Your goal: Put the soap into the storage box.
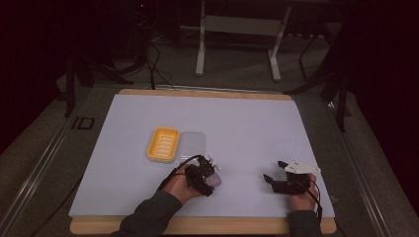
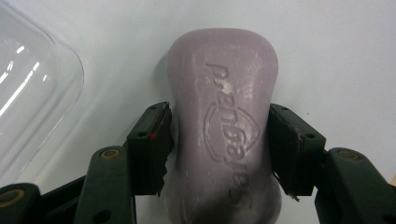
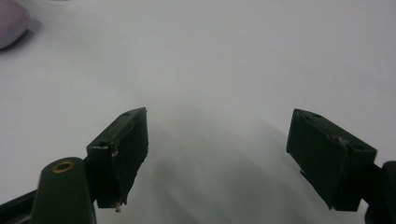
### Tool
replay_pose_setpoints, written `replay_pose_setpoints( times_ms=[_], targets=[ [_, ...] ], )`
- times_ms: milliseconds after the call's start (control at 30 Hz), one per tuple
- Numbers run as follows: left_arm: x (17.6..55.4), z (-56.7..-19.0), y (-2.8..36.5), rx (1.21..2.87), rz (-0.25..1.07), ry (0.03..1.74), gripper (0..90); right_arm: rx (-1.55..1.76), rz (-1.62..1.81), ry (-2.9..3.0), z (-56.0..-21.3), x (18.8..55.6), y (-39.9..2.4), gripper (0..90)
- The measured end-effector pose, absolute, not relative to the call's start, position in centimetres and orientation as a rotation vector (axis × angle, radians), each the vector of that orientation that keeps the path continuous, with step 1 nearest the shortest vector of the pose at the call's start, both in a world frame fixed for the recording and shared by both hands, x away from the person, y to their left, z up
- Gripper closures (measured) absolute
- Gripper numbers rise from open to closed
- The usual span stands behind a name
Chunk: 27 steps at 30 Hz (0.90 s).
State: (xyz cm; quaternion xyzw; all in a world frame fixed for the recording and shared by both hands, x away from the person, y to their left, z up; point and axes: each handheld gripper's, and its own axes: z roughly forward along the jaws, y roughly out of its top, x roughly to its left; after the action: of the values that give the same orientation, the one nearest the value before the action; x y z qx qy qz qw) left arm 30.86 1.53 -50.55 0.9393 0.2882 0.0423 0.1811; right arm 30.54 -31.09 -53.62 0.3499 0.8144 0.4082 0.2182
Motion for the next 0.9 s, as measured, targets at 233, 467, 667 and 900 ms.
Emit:
replay_pose_setpoints(
  times_ms=[233,467,667,900],
  targets=[
    [31.3,-50.4,1.1,2.694,0.095,0.785,44.4,0.969,1.129,2.257,-53.6,30.5,-31.1,20.5],
    [31.8,-50.2,0.7,2.738,0.066,0.777,44.5,0.97,1.123,2.26,-53.6,30.6,-31.1,20.5],
    [32.0,-50.1,0.5,2.762,0.042,0.779,43.4,0.968,1.12,2.262,-53.6,30.6,-31.0,20.4],
    [32.2,-50.0,-0.2,2.813,0.047,0.79,44.6,0.966,1.115,2.265,-53.6,30.6,-31.0,20.4]
  ],
)
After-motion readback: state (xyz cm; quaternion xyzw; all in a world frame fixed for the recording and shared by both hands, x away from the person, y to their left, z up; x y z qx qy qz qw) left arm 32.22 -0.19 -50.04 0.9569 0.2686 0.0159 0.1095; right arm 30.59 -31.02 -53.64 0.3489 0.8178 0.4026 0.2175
